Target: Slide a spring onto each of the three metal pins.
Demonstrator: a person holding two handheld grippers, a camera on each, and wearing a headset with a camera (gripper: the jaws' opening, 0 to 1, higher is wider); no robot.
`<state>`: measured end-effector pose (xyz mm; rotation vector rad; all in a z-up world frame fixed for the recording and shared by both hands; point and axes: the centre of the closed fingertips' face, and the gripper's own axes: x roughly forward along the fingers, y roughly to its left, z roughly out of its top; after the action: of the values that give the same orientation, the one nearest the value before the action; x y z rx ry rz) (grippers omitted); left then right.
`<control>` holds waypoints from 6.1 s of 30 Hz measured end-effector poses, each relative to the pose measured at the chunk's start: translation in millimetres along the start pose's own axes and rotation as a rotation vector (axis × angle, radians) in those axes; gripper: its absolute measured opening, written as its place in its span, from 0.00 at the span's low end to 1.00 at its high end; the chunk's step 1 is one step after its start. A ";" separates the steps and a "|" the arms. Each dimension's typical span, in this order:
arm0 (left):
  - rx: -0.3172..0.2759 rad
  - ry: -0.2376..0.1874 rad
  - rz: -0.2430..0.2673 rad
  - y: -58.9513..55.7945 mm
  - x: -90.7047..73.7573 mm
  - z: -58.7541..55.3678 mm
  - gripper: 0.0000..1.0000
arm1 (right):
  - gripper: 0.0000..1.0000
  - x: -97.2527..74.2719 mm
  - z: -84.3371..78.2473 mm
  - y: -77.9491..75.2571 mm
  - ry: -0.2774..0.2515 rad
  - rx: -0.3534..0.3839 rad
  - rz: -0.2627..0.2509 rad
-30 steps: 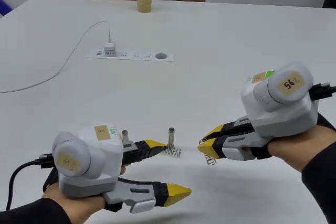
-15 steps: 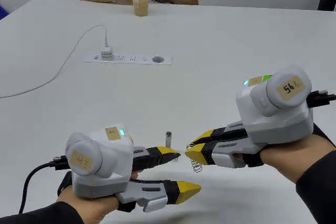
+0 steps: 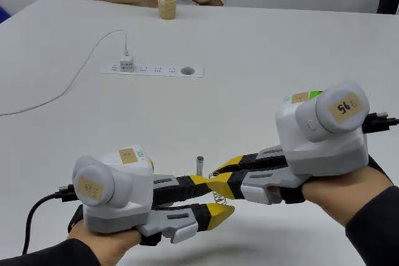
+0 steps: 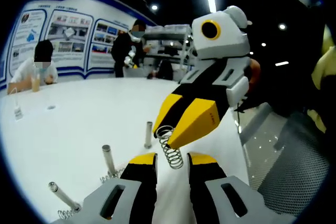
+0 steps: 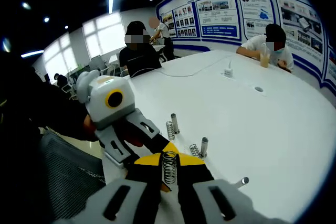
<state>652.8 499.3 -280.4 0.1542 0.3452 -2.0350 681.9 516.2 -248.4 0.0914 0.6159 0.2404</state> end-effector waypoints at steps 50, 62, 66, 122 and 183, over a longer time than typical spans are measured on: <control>0.036 0.005 0.044 9.5 -14.4 -4.9 0.31 | 0.12 -25.0 12.1 -21.1 -0.041 -0.056 -0.074; 0.015 0.020 0.070 11.7 -31.5 -13.8 0.44 | 0.12 -45.4 17.5 -41.7 -0.061 -0.042 -0.140; 0.012 0.013 0.078 12.3 -36.0 -12.9 0.47 | 0.12 -51.9 19.6 -48.8 -0.068 -0.037 -0.162; 0.015 0.046 0.222 36.7 -103.2 -27.3 0.63 | 0.12 -44.1 -16.1 -101.2 0.011 0.043 -0.269; 0.005 0.049 0.223 38.1 -102.8 -29.4 0.63 | 0.16 -20.9 -48.8 -113.0 0.082 0.018 -0.279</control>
<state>733.6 578.5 -288.9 0.2354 0.3377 -1.8141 659.1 402.2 -294.0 0.0119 0.7043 -0.0320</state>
